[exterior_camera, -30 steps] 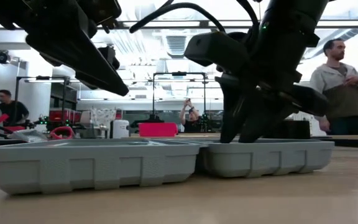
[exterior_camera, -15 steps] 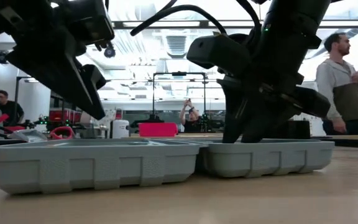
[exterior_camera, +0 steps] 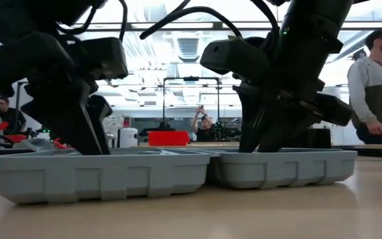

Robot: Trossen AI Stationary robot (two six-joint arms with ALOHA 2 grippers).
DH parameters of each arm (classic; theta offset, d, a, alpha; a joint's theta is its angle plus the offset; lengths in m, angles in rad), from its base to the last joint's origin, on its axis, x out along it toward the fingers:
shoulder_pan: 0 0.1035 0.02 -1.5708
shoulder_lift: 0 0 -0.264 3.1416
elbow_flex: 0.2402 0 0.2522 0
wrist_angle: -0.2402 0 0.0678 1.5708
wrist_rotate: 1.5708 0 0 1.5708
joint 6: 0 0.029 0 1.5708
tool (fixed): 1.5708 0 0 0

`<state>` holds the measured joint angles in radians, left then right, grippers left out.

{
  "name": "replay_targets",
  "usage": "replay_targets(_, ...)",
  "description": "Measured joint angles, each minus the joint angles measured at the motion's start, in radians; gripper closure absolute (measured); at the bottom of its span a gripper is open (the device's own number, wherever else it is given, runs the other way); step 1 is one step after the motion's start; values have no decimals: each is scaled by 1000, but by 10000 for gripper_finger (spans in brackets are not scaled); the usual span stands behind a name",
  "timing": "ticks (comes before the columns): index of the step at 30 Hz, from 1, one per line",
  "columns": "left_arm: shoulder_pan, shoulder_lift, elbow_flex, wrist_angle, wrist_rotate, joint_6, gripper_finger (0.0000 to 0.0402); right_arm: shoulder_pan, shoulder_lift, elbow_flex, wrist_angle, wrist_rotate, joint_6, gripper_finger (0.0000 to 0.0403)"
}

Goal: Prefit tool cases
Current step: Remove the screwdriver bits from the gray tool box

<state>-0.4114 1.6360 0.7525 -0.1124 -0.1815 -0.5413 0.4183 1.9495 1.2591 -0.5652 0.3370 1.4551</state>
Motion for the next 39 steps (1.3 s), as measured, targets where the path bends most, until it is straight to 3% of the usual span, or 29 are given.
replay_targets(7,1,0,0,-5,2,0,219,-1,0,-1,12,-38,7,293)
replay_targets(19,2,3,-1,3,4,4,217,-4,18,-8,241,-57,-93,311)
replay_targets(39,1,2,0,7,9,4,213,-5,16,-7,324,-42,-147,318)
